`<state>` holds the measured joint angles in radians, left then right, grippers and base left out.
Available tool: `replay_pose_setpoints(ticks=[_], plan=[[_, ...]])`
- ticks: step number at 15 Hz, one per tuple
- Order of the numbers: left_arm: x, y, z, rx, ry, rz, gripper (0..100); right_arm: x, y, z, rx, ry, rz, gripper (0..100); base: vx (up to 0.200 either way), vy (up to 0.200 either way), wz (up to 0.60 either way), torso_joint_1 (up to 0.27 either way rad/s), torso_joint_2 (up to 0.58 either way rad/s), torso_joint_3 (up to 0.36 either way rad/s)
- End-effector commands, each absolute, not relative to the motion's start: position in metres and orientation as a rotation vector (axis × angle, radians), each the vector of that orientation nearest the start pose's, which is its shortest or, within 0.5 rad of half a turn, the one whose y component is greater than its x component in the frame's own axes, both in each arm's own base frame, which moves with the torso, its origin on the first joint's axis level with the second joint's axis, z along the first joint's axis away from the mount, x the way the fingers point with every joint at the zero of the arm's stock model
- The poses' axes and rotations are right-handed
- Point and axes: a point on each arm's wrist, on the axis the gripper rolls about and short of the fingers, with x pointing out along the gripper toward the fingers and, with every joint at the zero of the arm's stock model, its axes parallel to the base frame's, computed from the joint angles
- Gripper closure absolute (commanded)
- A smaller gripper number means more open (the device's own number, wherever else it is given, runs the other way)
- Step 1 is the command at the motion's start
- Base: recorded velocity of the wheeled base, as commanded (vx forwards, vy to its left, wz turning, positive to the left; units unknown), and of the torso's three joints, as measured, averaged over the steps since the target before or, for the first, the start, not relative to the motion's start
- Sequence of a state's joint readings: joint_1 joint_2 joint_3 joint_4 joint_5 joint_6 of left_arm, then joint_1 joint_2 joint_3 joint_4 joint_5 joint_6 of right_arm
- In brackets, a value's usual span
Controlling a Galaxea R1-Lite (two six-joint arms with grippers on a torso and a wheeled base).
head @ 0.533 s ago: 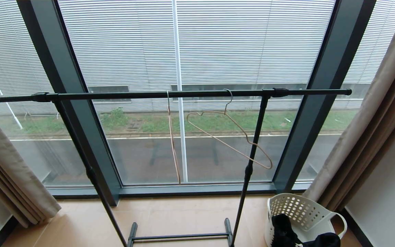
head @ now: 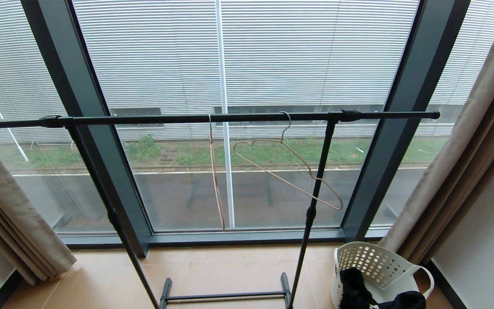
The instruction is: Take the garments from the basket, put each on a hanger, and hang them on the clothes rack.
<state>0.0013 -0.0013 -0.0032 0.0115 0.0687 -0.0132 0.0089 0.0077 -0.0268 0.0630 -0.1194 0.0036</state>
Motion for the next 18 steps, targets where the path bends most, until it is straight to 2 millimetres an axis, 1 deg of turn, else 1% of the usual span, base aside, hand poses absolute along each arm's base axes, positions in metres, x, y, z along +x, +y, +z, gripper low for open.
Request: replay_pose_setpoints(ticks=[1,18], plan=[[-0.0231,0.0015,0.0752,-0.014,0.007,0.071,0,-0.0243,-0.0029,0.0765,0.000,0.046,-0.110,0,0.000,0.000,0.00,0.000,0.00,0.000],[-0.0231,0.0015,0.0752,-0.014,0.007,0.071,0,-0.0243,-0.0022,0.0768,-0.001,0.047,-0.077,0,0.000,0.000,0.00,0.000,0.00,0.000]])
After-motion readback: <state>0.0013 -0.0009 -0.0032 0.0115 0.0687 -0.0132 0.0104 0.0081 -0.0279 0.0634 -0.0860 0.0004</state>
